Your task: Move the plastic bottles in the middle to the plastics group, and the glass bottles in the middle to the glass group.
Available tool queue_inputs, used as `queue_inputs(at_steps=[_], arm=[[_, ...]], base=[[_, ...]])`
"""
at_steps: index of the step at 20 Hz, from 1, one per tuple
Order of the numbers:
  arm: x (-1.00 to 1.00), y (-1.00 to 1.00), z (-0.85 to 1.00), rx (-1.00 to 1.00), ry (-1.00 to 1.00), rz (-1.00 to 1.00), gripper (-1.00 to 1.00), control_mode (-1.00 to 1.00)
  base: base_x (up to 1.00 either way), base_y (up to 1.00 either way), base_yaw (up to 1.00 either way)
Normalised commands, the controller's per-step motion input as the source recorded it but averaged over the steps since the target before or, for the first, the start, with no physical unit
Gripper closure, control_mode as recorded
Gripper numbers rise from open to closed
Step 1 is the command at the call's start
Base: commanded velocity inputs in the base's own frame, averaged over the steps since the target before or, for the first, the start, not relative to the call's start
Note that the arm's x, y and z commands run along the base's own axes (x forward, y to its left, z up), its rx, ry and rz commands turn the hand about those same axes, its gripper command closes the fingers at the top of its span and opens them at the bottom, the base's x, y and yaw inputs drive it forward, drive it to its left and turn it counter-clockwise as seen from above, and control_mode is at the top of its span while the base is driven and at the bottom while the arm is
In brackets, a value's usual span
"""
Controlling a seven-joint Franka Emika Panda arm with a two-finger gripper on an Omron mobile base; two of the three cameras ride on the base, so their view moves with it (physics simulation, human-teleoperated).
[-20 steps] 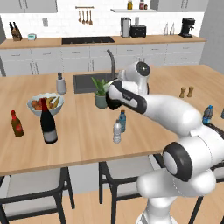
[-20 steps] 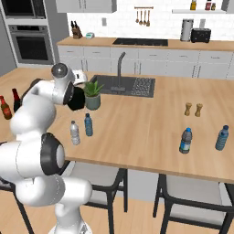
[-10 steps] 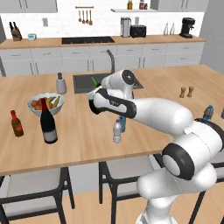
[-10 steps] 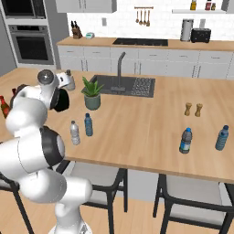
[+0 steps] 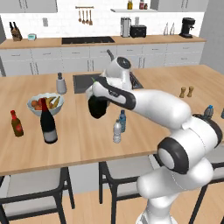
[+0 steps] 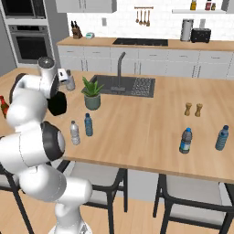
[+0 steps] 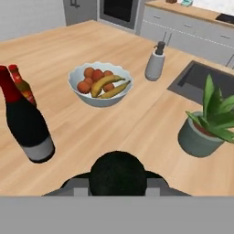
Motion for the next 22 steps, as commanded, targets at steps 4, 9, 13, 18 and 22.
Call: queue_inputs(at_steps=[4,9,13,18,22], arm=[[0.0,0.1,-0.63,0.06,0.02,0.09,1.0,-1.0],[0.0,0.29,-0.53,0.08,0.0,0.14,1.0,-1.0],[0.0,0.57,-0.01,0.0,0.09,0.11,1.0,-1.0],[0.01,0.65,-0.17,-0.04,0.2,0.1,1.0,-1.0],[0.05,0.38,-0.67,0.0,0.07,0.13,1.0,-1.0]], base=[[0.0,0.0,0.0],[0.0,0.0,0.0],[0.0,0.0,0.0],[0.0,0.0,0.0],[0.0,0.0,0.0]])
